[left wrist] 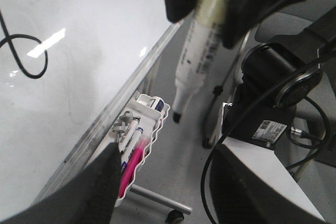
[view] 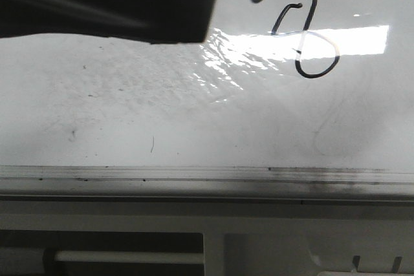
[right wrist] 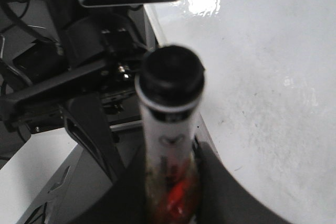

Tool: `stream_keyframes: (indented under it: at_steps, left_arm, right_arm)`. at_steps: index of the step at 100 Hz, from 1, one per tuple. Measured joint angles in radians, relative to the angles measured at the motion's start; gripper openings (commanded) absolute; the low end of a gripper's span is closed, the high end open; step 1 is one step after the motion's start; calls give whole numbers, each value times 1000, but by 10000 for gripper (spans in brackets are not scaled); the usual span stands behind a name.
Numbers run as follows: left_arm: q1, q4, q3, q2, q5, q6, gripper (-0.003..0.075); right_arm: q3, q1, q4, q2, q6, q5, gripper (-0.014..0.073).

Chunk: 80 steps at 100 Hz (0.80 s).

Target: Write number 8 on whiteboard

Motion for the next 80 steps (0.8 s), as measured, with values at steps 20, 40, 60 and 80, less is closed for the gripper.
stream_keyframes:
  at_steps: [20, 40, 60, 80]
  left_arm:
    - [0, 3, -51, 70, 45, 16, 357]
    - [0, 8, -55, 82, 46, 16, 256]
    - [-2, 10, -57, 82, 64, 21, -21]
    - [-2, 26, -58, 82, 64, 29, -20]
  right_arm:
    - [-2, 52, 14, 53, -15, 0, -71]
    - [-2, 81, 18, 88, -17, -6, -71]
    - [-2, 87, 16, 92, -21, -35, -70]
    - [-2, 89, 16, 93, -21, -43, 252]
